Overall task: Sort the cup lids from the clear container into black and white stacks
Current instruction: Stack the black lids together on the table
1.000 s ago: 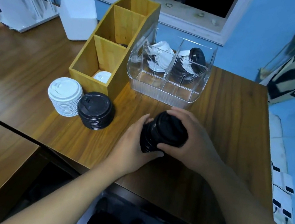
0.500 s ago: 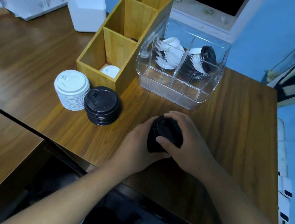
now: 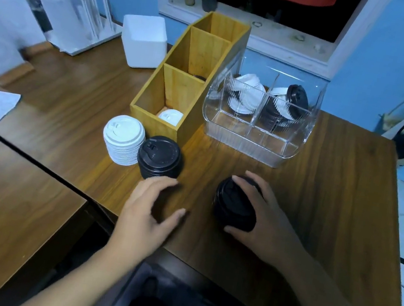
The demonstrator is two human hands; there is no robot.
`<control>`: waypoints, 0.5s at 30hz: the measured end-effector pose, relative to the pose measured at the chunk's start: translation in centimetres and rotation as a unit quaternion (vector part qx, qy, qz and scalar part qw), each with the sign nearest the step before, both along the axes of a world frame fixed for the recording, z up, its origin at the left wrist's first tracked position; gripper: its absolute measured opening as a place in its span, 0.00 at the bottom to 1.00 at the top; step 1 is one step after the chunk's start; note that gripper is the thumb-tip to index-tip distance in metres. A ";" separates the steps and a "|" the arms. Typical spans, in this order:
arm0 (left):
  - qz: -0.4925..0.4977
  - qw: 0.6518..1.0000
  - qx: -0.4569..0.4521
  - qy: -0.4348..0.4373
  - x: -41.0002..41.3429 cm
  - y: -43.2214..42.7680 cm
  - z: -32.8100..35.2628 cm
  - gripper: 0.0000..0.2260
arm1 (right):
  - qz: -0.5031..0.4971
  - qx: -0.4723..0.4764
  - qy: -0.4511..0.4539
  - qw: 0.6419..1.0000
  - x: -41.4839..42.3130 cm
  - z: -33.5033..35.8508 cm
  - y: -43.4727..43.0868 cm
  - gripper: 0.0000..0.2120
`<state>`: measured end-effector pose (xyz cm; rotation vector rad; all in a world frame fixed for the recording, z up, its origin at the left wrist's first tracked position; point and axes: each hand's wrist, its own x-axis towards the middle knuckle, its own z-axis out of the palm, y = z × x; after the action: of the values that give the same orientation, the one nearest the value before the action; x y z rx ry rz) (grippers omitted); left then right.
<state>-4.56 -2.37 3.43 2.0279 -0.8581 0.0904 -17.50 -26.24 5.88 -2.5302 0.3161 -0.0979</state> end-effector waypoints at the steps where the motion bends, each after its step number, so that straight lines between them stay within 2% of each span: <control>1: 0.036 0.999 -0.006 -0.001 0.5 1.4 -0.1 0.22 | 0.002 -0.008 -0.005 1.000 0.3 -0.1 0.3 0.49; 5: 0.127 0.991 0.038 0.037 3.3 3.7 -0.9 0.29 | 0.001 0.011 -0.063 0.998 2.5 0.7 2.0 0.48; 9: 0.103 0.987 0.104 0.064 4.6 2.9 -0.7 0.37 | 0.025 0.052 -0.143 0.988 6.8 3.4 4.4 0.47; 12: 0.076 0.990 0.109 0.050 5.1 2.3 -0.2 0.39 | 0.045 0.052 -0.157 0.985 9.9 4.8 5.9 0.46; 15: 0.075 0.989 0.117 0.046 5.6 2.1 0.1 0.37 | 0.052 0.048 -0.151 0.986 12.0 5.0 6.6 0.46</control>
<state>1.07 -0.28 3.56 2.2961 -0.6843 -0.0213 -5.49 -19.67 10.91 -2.3871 0.0646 -0.4108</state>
